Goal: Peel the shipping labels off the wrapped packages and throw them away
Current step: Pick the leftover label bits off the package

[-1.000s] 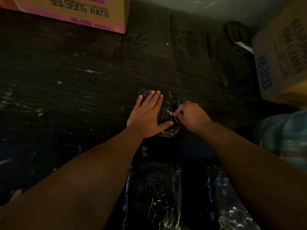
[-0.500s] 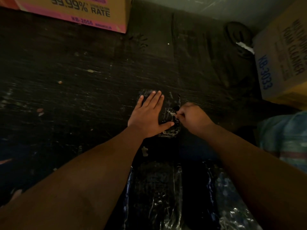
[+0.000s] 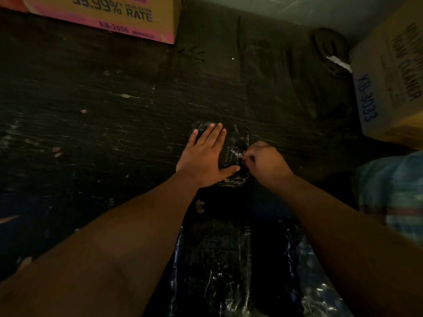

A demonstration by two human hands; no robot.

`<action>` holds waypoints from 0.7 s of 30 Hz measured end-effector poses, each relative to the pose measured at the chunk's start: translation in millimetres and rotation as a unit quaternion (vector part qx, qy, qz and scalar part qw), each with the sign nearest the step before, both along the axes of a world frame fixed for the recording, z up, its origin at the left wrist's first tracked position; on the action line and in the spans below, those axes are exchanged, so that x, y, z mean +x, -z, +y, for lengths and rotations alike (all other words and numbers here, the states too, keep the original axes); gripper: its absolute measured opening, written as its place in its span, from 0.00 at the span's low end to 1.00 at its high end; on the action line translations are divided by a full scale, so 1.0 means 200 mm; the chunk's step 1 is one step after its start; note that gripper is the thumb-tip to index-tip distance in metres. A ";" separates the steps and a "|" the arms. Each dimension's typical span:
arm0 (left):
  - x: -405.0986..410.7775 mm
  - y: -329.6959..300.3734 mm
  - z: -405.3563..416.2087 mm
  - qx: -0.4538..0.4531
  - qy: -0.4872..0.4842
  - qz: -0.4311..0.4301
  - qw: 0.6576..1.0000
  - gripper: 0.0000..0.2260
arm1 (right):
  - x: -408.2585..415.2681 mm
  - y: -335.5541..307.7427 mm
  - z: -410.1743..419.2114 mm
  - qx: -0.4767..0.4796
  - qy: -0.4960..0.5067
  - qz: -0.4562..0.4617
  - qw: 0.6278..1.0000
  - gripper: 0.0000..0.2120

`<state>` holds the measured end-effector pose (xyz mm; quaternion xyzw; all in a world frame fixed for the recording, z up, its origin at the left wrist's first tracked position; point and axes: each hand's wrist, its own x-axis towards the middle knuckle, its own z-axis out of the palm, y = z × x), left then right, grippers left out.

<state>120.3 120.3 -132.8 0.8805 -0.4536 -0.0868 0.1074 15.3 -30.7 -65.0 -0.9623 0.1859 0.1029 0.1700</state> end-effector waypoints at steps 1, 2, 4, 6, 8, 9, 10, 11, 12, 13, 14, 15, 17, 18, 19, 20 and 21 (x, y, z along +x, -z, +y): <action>0.00 0.00 0.00 0.001 -0.001 0.000 1.000 0.49 | 0.00 0.00 -0.01 0.008 -0.005 0.001 1.000 0.10; 0.00 0.00 0.00 0.002 -0.001 0.000 1.000 0.49 | -0.01 0.00 -0.02 0.011 -0.013 0.004 1.000 0.10; 0.00 -0.01 0.00 0.001 0.000 0.001 1.000 0.49 | -0.01 0.00 -0.02 0.007 -0.021 0.005 1.000 0.09; 0.00 0.00 0.00 -0.003 -0.001 -0.002 1.000 0.49 | -0.01 0.00 0.00 -0.005 -0.017 0.004 1.000 0.10; 0.00 0.00 0.00 -0.006 0.000 -0.003 1.000 0.49 | -0.01 0.01 0.02 -0.014 -0.010 0.000 1.000 0.11; 0.00 0.00 0.00 -0.005 0.000 -0.002 1.000 0.49 | -0.01 0.01 0.02 -0.016 -0.005 -0.003 1.000 0.11; 0.00 -0.01 0.00 -0.003 0.001 -0.002 1.000 0.49 | -0.01 0.01 0.02 -0.015 0.004 -0.006 1.000 0.11; 0.00 -0.01 0.00 -0.003 0.001 -0.001 1.000 0.49 | -0.01 0.01 0.02 -0.013 0.013 -0.011 1.000 0.11; 0.00 -0.01 0.01 -0.004 0.000 0.000 1.000 0.49 | 0.00 0.01 0.02 -0.009 0.021 -0.014 1.000 0.11; 0.00 -0.01 0.01 -0.005 -0.001 0.000 1.000 0.49 | 0.00 0.01 0.02 -0.004 0.026 -0.013 1.000 0.11; 0.00 -0.01 0.01 -0.004 0.000 0.001 1.000 0.49 | 0.00 0.00 0.02 0.000 0.027 -0.011 1.000 0.10; 0.00 -0.01 0.01 -0.004 0.000 0.002 1.000 0.49 | 0.00 0.00 0.02 0.002 0.026 -0.009 1.000 0.10; 0.00 0.00 0.00 -0.002 0.000 0.001 1.000 0.49 | 0.01 0.00 0.02 0.000 0.022 -0.002 1.000 0.10; 0.00 0.00 0.00 -0.002 0.000 0.001 1.000 0.49 | 0.01 0.00 0.03 -0.003 0.024 0.000 1.000 0.10; 0.00 0.00 0.00 -0.002 0.000 0.000 1.000 0.49 | 0.01 0.01 0.03 -0.007 0.031 0.000 0.999 0.11; 0.00 0.00 0.00 -0.001 0.000 0.000 1.000 0.49 | 0.02 0.01 0.04 -0.009 0.043 0.001 0.999 0.11; 0.00 0.00 0.00 0.000 0.001 -0.001 1.000 0.49 | 0.03 0.01 0.04 -0.009 0.058 0.002 0.998 0.11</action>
